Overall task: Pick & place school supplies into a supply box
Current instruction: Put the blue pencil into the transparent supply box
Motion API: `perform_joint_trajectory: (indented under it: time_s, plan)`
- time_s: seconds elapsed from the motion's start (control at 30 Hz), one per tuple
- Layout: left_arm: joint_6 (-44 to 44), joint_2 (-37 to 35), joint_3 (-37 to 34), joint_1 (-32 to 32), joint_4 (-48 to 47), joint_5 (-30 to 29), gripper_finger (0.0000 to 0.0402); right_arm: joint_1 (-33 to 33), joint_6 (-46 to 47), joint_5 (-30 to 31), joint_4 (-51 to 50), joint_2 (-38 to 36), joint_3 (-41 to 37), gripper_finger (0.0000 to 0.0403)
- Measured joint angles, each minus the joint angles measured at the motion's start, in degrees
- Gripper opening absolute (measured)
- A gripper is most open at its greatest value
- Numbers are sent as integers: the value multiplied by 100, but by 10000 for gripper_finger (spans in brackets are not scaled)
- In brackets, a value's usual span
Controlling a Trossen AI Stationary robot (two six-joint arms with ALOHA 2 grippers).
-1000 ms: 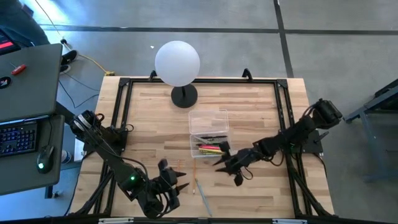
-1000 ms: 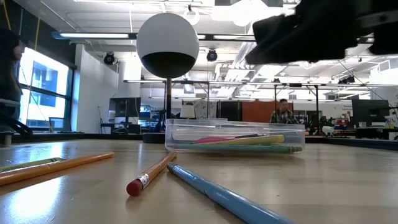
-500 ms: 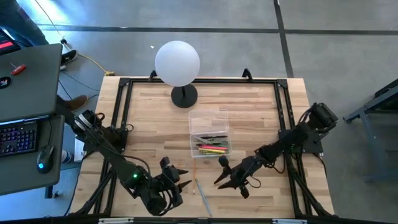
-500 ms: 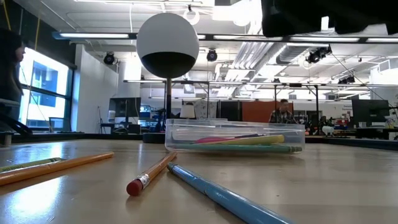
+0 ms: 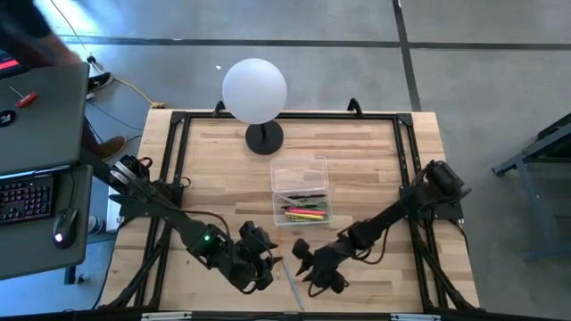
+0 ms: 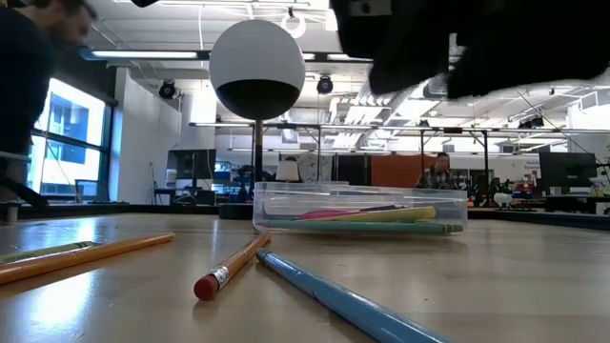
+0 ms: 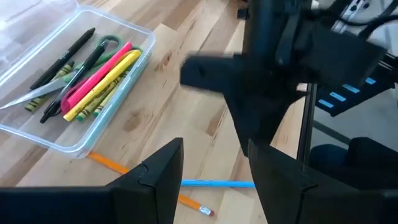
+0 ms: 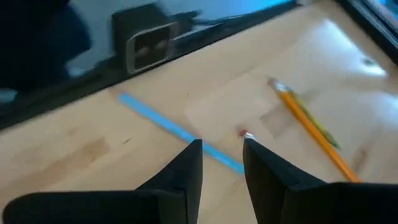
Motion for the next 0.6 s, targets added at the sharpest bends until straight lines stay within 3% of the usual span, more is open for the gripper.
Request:
perform_joint_trajectory:
  time_s: [0.1, 0.6]
  plan:
    - [126, 0, 0, -13, -7, 18, 214, 4, -501, -373, -39, 267, 220, 94]
    - [292, 0, 0, -14, -13, 282, 214, -342, -1119, -1249, -903, 1201, 1389, 94]
